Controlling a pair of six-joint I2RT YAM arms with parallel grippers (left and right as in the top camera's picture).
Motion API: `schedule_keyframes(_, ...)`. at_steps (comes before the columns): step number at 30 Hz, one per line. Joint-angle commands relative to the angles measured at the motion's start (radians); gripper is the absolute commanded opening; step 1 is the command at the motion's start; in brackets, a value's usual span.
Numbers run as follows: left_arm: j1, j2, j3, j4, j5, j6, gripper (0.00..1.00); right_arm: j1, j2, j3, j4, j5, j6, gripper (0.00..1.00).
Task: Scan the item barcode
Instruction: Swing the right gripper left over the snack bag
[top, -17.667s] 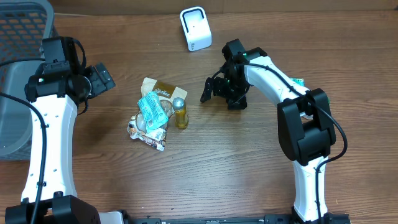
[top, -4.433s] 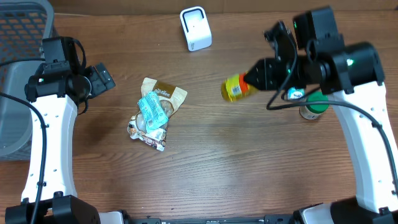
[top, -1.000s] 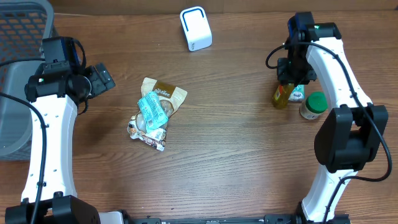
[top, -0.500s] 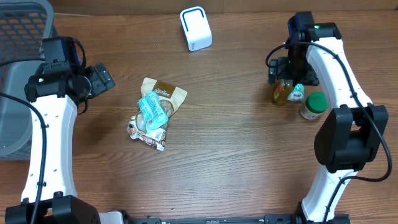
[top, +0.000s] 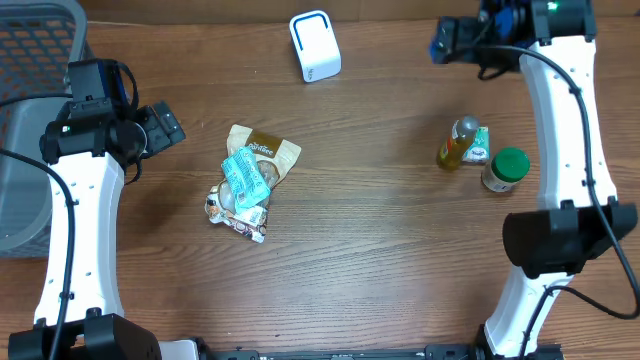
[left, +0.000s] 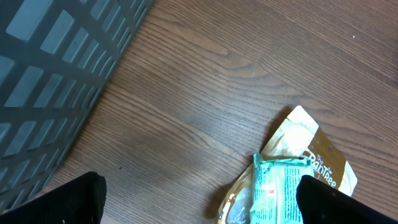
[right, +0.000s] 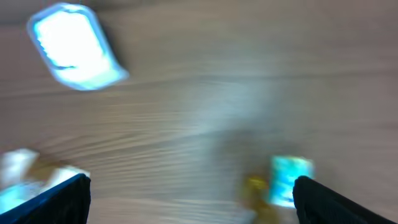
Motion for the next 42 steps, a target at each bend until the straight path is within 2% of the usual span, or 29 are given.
schedule_keyframes(1,0.002,-0.006,0.008,0.002,-0.002,0.013,1.0,0.062,-0.005,0.019,-0.016,-0.26,0.0,1.0)
schedule_keyframes(9,0.002,-0.006,0.008,0.002,-0.002,0.013,1.0,0.291,0.004,0.006,-0.069,-0.292,0.0,1.0)
schedule_keyframes(17,0.002,-0.006,0.008,0.002,-0.002,0.013,1.0,0.411,0.004,0.006,-0.05,-0.292,0.0,1.0)
schedule_keyframes(42,0.002,-0.006,0.008,0.002,-0.002,0.013,1.0,0.431,0.004,0.006,-0.043,-0.296,0.001,1.0)
